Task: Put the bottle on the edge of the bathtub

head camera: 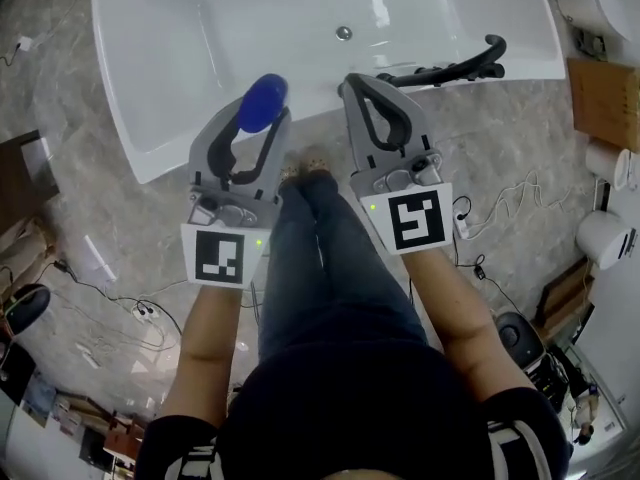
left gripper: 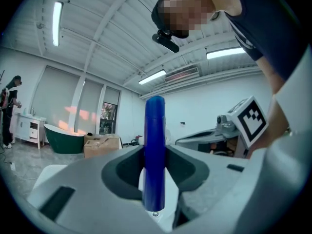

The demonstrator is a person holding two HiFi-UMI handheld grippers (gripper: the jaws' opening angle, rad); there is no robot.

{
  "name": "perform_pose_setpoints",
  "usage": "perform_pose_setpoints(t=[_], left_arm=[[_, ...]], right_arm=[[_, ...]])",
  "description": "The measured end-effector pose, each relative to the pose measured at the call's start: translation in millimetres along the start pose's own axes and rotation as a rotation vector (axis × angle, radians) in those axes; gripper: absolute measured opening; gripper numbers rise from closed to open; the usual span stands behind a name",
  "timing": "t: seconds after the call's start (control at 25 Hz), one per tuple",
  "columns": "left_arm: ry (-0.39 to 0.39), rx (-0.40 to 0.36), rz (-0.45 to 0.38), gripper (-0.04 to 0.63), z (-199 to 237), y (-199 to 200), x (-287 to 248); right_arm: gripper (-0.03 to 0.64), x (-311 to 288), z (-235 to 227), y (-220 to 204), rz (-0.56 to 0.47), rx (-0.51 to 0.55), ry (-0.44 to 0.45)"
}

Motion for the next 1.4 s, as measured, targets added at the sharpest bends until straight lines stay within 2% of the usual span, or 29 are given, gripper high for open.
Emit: perform_pose_setpoints(t=[0.48, 0.72, 0.88, 0.92, 0.96, 1.0, 1.08, 1.2, 1.4], left_arm=[[-0.057, 0.047, 0.079, 0.137, -26.8, -92.6, 2.5], [-0.103, 0.028, 0.127, 0.137, -29.7, -122.1, 3.9], [-0.108, 0.024, 0.15, 0.137, -26.8, -135.5, 5.8], [-0.108, 0.026, 0.144, 0.137, -27.7, -137.1, 4.7], [-0.111, 0.027, 0.145, 0.137, -29.1, -139.1, 3.9], [-0.12, 0.024, 0.15, 0.137, -30.6, -141.3, 3.5], [-0.147, 0.007, 0.163, 0.137, -33.0, -144.8, 4.2], [-0.188, -0.014, 0.162, 0.137, -35.8, -146.7, 4.8], [-0.225, -0.015, 0.167, 0.137, -35.7, -153.6, 1.1]], right_arm=[[0.015, 21.2, 6.9, -72.9, 0.105, -0.006, -0.028], [0.015, 28.5, 9.9, -88.0, 0.089, -0.103, -0.038], [0.018, 30.1, 20.9, -89.6, 0.045, -0.193, 0.026], [0.046, 30.8, 23.0, -89.8, 0.039, -0.217, 0.049], [0.154, 31.0, 24.5, -90.8, 0.039, -0.242, 0.072], [0.206, 30.4, 25.6, -92.6, 0.039, -0.267, 0.091], [0.256, 26.8, 28.3, -96.2, 0.038, -0.312, 0.118], [0.285, 17.6, 32.9, -99.8, 0.041, -0.344, 0.147], [0.27, 3.0, 34.2, -108.6, 0.066, -0.32, 0.171]])
Point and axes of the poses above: the fingertips, and each gripper's own axes: x backward along the fingers, z to its left, y out of its top, the point moved 6 cm from there along x, backward along the fingers, and after that the axes turned 15 degrees about -z, right-handed, at the moved point
